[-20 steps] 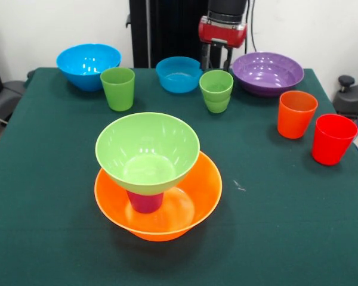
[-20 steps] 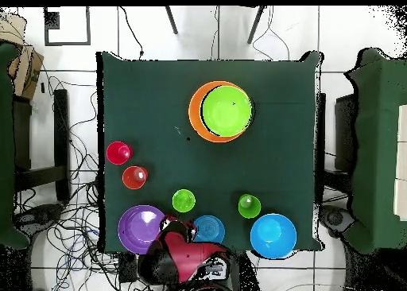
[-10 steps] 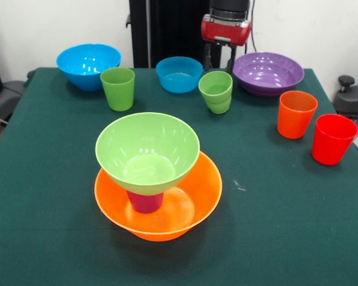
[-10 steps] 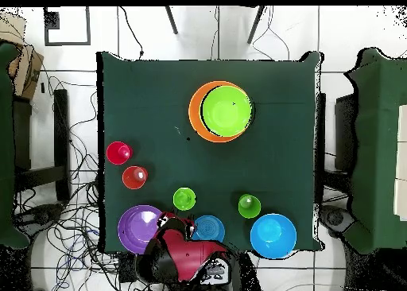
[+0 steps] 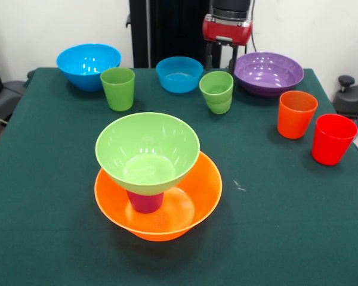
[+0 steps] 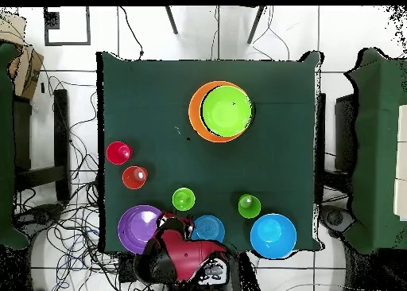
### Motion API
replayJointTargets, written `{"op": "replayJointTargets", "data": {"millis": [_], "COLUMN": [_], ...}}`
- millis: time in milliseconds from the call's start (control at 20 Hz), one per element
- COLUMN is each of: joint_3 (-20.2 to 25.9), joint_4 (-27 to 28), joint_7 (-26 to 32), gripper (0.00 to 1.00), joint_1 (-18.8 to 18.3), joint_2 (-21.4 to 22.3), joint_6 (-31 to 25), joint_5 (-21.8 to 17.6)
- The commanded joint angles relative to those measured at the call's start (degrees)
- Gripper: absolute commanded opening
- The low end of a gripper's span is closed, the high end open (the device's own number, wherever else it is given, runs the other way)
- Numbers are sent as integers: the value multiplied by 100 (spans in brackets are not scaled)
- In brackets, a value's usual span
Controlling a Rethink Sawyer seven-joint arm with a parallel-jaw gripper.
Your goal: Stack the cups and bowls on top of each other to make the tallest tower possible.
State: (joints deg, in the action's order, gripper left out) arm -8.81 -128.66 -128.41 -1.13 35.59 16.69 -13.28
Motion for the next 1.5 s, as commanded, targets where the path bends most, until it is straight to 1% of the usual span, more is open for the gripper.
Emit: {"op": "replayJointTargets", "data": {"millis": [50, 300, 500, 750, 1000, 1100, 1250, 1500], "joint_3": [707, 714, 635, 611, 589, 639, 758, 689], "joint_4": [273, 198, 307, 403, 406, 438, 546, 536], "joint_7": [-678, -745, -883, -908, -839, -804, -681, -625], "gripper": [100, 100, 100, 100, 100, 100, 100, 100], "joint_1": [122, 268, 547, 696, 668, 565, 255, 197], "joint_2": [-209, -85, -230, -227, -196, -252, -430, -493], "joint_6": [-57, -133, -51, -160, -222, -164, -59, 17], "joint_5": [22, 125, 398, 587, 585, 499, 222, 175]}}
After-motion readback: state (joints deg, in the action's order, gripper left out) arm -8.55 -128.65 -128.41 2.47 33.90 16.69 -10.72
